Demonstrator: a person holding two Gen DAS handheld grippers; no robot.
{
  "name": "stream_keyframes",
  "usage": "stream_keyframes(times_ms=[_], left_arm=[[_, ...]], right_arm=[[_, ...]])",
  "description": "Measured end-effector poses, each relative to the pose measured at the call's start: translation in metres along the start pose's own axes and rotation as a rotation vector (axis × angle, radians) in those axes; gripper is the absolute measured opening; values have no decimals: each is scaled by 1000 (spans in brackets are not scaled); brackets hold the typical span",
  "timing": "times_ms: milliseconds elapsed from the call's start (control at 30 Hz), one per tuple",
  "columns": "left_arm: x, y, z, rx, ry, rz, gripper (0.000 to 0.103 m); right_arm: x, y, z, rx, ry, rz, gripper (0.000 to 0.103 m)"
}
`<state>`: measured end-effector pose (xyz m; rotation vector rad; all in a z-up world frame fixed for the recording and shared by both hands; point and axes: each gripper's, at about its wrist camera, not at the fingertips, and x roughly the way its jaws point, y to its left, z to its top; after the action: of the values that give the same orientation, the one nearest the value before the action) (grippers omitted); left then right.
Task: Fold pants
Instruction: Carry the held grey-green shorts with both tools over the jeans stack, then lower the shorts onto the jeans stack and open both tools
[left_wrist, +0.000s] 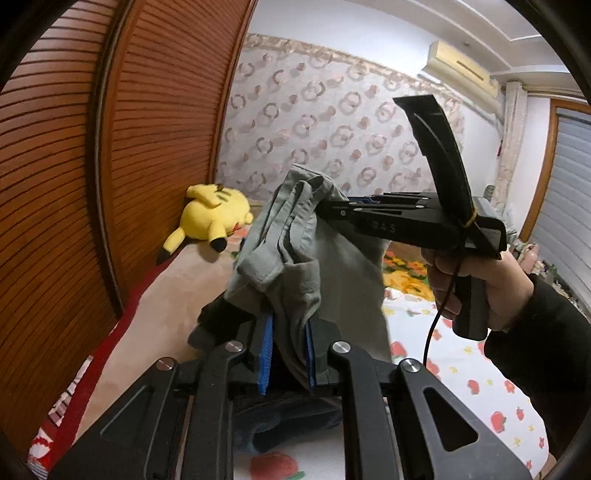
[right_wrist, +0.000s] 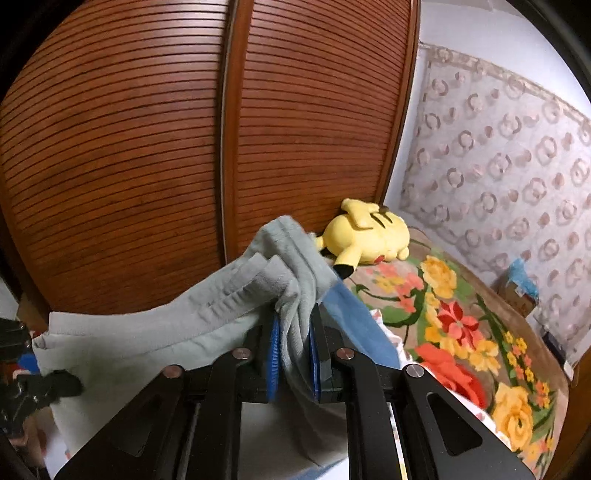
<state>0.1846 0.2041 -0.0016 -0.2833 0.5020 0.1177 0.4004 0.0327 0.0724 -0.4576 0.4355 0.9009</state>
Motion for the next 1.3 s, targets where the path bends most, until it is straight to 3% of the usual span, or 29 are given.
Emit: stream_keyframes(times_ms=[100, 233, 267, 433, 567, 767, 1067, 1300], left_arm=[[2, 6, -4, -11, 13, 17, 19], [-6, 9, -1, -6, -7, 36, 48], [-10, 8, 0, 0, -20, 43, 50], [-14, 1, 3, 36, -44, 37, 50], [-3, -7, -3, 64, -14, 25, 50], [18, -8, -16, 84, 60, 54, 50], [30, -8, -18, 94, 87, 67, 50], [29, -9, -17, 102, 87, 73, 50]], right_arm=[[8, -5, -4, 47, 13, -25, 33], [-1, -16, -5, 126, -41, -25, 37], [-7, -16, -7, 134, -57, -37, 37], [-37, -10, -24, 141, -107, -32, 37], [-41, 0, -37, 134, -86, 22, 37], [-19, -13, -43, 145, -23, 30, 37], [31, -42, -27, 215, 8, 33, 37], [21, -32, -37, 214, -5, 11, 37]])
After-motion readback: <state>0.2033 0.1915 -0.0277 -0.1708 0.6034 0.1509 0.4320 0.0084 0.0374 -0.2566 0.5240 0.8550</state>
